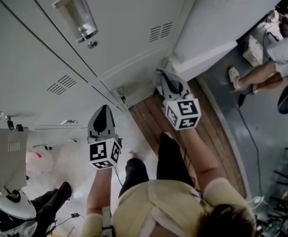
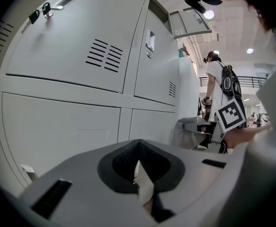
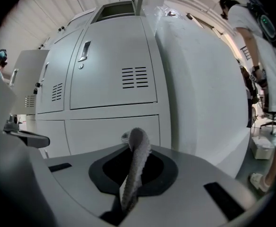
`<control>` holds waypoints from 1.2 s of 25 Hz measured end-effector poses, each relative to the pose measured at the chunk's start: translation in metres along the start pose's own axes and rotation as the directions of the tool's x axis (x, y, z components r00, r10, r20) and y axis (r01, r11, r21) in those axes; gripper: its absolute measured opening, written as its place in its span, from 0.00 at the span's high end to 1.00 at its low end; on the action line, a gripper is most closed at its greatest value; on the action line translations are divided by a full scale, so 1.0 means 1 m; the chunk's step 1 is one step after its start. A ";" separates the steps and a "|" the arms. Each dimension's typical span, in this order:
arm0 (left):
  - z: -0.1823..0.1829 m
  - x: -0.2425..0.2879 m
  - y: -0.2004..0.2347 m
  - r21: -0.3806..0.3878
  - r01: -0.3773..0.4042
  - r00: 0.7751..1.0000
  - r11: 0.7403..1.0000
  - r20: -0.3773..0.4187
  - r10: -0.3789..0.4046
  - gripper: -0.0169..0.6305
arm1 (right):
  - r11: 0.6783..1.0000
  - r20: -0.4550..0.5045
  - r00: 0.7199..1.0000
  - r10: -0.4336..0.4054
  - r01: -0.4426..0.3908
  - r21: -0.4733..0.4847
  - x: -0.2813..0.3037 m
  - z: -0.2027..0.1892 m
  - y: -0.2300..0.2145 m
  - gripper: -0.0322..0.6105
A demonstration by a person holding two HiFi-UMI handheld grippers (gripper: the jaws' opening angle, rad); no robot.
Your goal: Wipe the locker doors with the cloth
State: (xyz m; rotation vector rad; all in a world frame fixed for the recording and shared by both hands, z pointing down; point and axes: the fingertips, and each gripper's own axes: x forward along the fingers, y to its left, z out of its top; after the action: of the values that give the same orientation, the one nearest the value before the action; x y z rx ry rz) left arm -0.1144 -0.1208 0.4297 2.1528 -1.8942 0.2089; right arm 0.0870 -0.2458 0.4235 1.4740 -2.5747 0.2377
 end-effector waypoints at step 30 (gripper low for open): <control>-0.034 -0.008 0.059 -0.057 -0.082 0.997 0.995 0.009 0.083 0.99 | 0.939 -0.031 0.940 0.338 -0.340 -0.048 0.045 -0.029 0.170 0.93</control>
State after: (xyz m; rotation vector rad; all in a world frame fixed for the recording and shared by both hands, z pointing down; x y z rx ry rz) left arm -0.1719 -0.1100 0.4662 2.0454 -1.9731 0.1569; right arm -0.0801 -0.1923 0.4526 0.9943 -2.7794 0.2239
